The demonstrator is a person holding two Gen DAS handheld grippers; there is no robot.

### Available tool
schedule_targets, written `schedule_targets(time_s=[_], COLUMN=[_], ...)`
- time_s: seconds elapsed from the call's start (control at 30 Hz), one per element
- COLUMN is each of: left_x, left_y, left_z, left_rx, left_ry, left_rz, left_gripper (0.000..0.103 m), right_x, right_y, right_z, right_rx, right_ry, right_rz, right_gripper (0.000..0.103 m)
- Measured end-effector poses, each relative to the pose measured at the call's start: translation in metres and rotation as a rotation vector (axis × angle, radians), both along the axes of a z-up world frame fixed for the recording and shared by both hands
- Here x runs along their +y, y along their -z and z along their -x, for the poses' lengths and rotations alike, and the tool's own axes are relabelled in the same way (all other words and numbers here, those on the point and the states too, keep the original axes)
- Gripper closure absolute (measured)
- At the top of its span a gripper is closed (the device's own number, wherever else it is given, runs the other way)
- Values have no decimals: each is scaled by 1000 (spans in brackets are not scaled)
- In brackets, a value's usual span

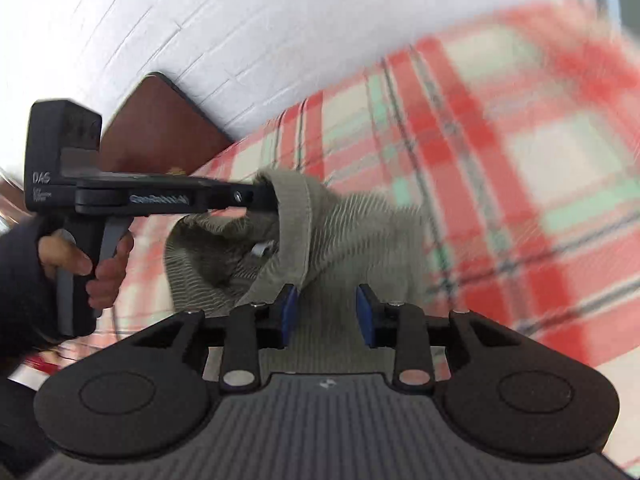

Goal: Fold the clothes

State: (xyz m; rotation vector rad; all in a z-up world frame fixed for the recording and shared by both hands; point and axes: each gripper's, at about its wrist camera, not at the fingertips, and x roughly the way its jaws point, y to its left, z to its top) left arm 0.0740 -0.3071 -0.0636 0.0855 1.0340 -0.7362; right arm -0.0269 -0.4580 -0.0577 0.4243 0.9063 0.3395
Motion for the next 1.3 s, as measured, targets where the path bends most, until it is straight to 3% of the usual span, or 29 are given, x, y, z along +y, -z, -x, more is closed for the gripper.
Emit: schedule_targets(time_s=[0.1,0.2,0.27,0.37,0.43,0.47,0.5,0.63,0.73,0.9,1.1,1.13,1.2,1.3], left_x=[-1,-2,-2,0,2,4,6,17,25,19,4,2,0,1], left_y=[0,-1,-2,-3,-3,-3,-3,-11,-21,-23,3,7,16,15], left_z=[1,2,4,6,6,7,8,22,40,74,77,76,75,80], left_rx=[-5,-13,-18,-26,-26,-26,-26,-40,-44,-41,-32,-32,-20,-43], left_ry=[8,16,21,24,20,18,18,41,63,115,69,63,60,46], left_rz=[9,8,7,7,3,-3,-8,-33,-37,-51,-73,-79,-97,-95], left_gripper=[93,93,92,92,92,86,76,71,55,53,54,54,98,99], right_x=[17,43,51,58,57,56,52,37,32,29,28,27,23,21], right_y=[-26,-27,-20,-9,-5,-4,-4,-4,-3,-4,-5,-5,-5,-3], right_z=[0,-11,-21,-35,-39,-40,-41,-44,-46,-49,-51,-51,-53,-54], right_rx=[-54,-57,-20,41,54,58,64,96,112,120,126,128,132,145], right_ry=[-26,-49,-36,-11,-5,-2,4,12,5,-11,-40,-40,-34,-29], right_rz=[87,215,252,278,259,238,208,122,91,48,24,15,-4,6], right_gripper=[67,67,67,78,92,97,97,97,97,97,97,97,97,97])
